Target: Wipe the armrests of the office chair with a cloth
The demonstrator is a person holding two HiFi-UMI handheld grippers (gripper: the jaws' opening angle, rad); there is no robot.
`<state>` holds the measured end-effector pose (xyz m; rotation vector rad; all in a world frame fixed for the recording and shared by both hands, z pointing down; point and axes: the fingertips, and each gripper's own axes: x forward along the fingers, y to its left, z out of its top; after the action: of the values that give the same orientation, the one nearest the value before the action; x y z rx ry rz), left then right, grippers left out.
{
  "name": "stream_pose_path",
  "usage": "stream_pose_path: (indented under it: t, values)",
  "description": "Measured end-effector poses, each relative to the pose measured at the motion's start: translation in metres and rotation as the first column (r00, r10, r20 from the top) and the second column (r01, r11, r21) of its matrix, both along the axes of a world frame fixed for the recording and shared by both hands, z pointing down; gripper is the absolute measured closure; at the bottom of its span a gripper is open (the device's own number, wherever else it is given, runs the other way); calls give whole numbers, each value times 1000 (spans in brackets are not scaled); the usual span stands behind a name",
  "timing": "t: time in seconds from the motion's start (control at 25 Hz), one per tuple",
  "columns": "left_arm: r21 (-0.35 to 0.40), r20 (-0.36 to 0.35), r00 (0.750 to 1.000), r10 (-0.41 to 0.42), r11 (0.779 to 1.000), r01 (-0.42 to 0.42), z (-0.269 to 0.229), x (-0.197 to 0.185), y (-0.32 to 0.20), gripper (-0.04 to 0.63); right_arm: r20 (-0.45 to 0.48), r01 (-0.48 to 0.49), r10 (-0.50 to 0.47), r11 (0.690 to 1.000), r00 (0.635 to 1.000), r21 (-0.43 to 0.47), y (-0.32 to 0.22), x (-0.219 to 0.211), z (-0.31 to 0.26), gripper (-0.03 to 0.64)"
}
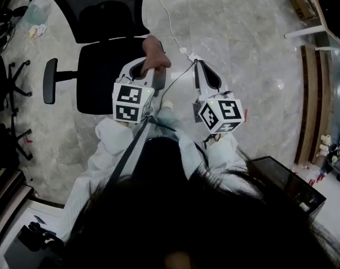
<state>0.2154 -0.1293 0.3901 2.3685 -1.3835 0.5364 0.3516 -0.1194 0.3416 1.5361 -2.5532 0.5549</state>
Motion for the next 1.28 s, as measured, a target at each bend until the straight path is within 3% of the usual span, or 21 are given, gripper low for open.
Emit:
stream_pose_path:
  t: [0.12, 0.2, 0.4, 0.6, 0.8, 0.96, 1.04, 1.12, 1.28]
  values:
    - [157, -59, 993, -106, 981, 114, -63, -23, -6, 571, -20, 38, -37, 995, 999, 89, -4, -7, -34, 617]
    - [204, -94, 984, -149, 965, 166, -93, -35, -4, 571, -29, 75, -72, 988, 997, 137, -4, -15, -53, 617]
    - [230, -146, 959, -244, 934, 273, -128, -50, 17, 571, -14, 198, -199, 965, 980, 171, 2, -32, -72, 616]
    - [242, -167, 930, -327, 901, 361, -135, -104, 36, 571, 17, 271, -278, 945, 960, 182, 5, -77, -71, 617]
    - [236, -134, 839, -527, 805, 543, -132, -220, 89, 571, 36, 419, -431, 892, 902, 171, 31, -172, -66, 615]
    - [263, -133, 793, -595, 750, 607, -138, -310, 120, 571, 20, 468, -478, 867, 878, 172, 54, -245, -64, 615]
    - [278, -142, 781, -608, 733, 621, -140, -351, 128, 571, 17, 478, -487, 862, 873, 172, 63, -279, -60, 616]
    - [290, -149, 792, -592, 740, 607, -139, -395, 130, 571, 11, 465, -474, 869, 880, 170, 70, -320, -53, 616]
    - [280, -143, 850, -507, 803, 526, -127, -498, 129, 571, 4, 375, -380, 914, 925, 157, 80, -424, -38, 617]
